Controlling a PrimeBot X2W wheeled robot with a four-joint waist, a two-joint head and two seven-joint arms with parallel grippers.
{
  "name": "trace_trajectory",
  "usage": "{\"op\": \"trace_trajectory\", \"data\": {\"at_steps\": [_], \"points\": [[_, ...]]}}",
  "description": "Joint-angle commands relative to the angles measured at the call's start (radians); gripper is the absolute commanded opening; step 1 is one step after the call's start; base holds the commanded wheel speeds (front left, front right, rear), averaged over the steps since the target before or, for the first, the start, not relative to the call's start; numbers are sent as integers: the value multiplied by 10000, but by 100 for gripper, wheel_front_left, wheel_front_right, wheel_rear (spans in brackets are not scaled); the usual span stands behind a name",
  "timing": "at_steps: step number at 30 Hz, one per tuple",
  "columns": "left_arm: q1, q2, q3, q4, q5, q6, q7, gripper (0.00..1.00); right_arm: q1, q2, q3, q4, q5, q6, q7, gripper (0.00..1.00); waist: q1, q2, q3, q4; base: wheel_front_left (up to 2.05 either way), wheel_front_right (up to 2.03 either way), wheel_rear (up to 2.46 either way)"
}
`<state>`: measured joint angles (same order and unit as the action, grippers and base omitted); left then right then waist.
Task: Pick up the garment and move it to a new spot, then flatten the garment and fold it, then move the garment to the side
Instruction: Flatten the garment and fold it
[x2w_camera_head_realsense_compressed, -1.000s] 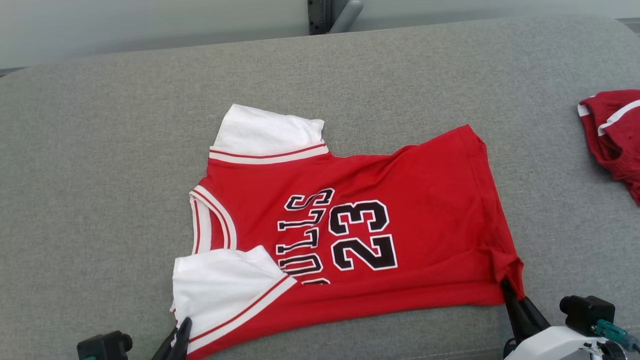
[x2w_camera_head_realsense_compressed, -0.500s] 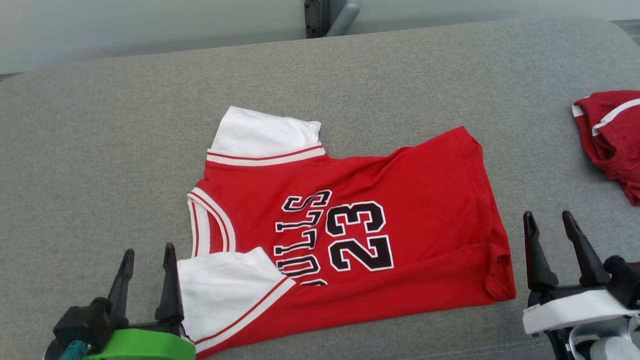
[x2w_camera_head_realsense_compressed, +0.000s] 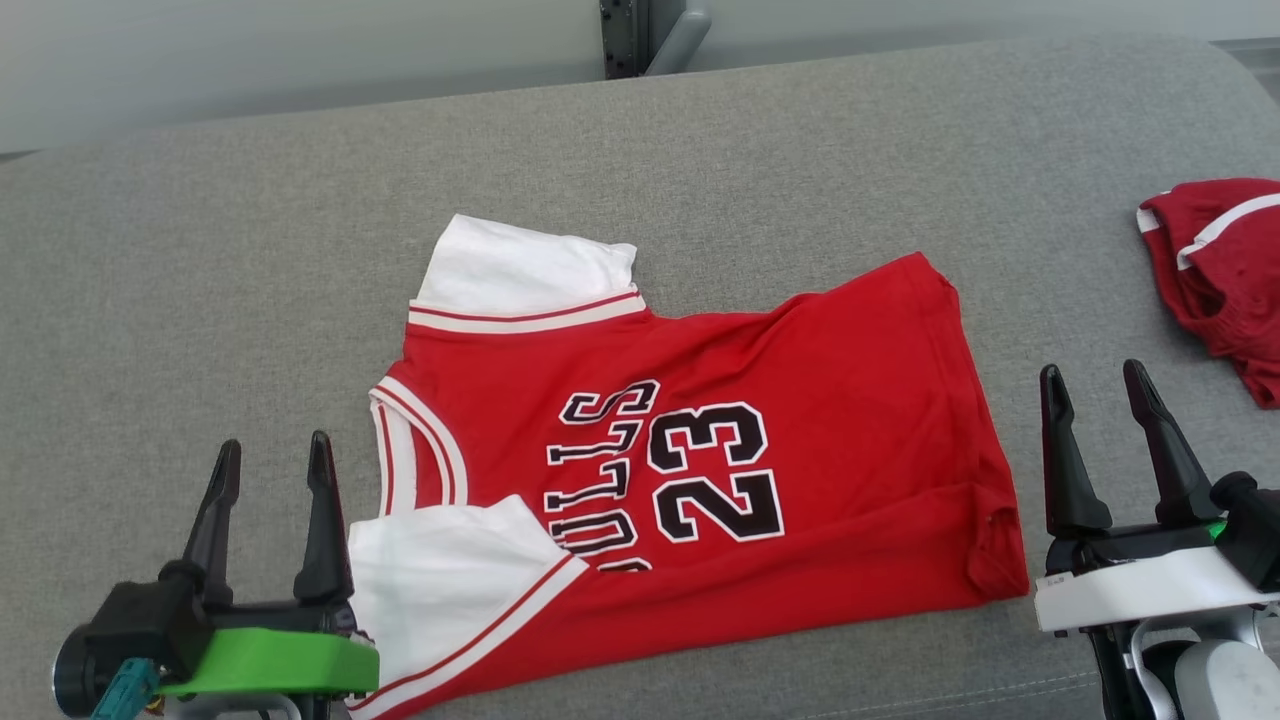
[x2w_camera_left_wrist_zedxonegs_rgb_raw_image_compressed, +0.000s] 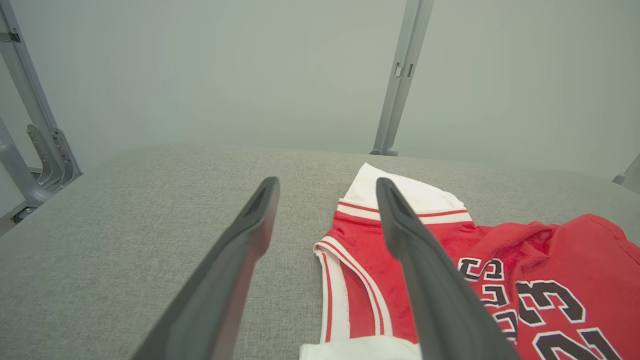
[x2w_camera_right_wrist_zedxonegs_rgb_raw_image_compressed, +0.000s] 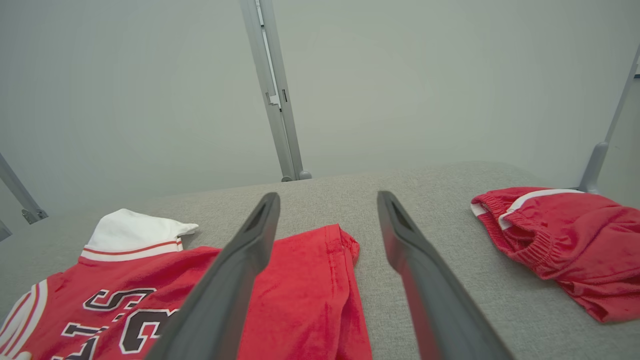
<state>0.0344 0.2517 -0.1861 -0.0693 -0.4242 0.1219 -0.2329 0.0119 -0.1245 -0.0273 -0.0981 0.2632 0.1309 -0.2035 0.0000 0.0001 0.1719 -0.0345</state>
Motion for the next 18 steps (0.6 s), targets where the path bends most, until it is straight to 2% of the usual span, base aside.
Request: {"op": "trace_trajectory", "data": {"at_steps": [1,5,10,13,18], "points": [[-440,133,-18,-136,121,-96,-2,100,-49,29,-41,-106,16,-4,11,100,0,-1,195,50,0,0,0],[-1661,290,-289,-324,293,-438,343,100,-345,53,48,-243,17,-4,35,100,0,-1,651,-6,0,0,0],[-4316,336,-735,33,262,-1081,1286,100,-871,26,248,-354,26,-4,15,100,0,-1,1572,-274,0,0,0],[-5916,212,-969,1004,45,-1496,2015,100,-1227,27,422,-262,82,-4,-73,100,0,-1,2141,-521,0,0,0],[-7818,70,-1184,3707,-529,-2029,3243,100,-1695,133,702,0,98,-4,-236,100,0,-1,2769,-912,0,0,0]]}}
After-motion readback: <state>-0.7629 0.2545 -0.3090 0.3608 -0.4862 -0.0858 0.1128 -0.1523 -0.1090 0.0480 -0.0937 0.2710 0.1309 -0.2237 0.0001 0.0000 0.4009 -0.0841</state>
